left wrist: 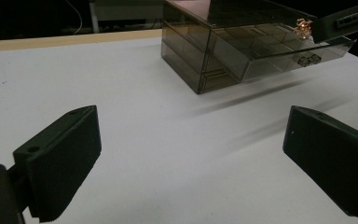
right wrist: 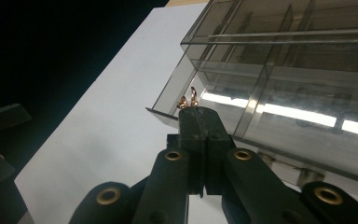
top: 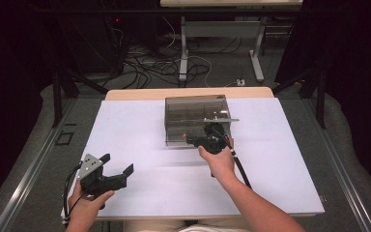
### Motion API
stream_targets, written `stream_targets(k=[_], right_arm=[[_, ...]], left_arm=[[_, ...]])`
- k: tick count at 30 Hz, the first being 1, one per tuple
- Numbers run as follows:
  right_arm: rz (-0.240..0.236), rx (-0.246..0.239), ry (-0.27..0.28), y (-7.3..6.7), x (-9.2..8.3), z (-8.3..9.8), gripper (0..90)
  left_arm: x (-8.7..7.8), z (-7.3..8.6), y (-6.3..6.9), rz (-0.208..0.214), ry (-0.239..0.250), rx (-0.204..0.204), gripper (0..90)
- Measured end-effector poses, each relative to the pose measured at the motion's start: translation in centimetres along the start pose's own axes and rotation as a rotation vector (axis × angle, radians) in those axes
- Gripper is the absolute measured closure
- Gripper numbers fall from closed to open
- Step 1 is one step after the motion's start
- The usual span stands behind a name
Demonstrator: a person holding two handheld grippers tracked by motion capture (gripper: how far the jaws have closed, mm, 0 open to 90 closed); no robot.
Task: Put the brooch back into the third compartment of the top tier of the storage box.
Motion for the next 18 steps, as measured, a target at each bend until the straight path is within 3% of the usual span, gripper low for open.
stream_targets(k=[18], right_arm=[[0.046, 0.035, 0.033, 2.4, -2.0, -1.4, 89.6]], left_arm=[[0.0, 0.0, 0.0, 0.000, 0.001, -0.010, 4.2]])
Point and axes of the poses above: each handheld gripper's, and its own axes: x roughly forward along the jaws, z roughly out of its underside, y roughly to its right, the point moved 6 cm from there along x, roughly forward along the jaws, and after that the axes turned 5 degrees about -y, right-handed, at the moved point
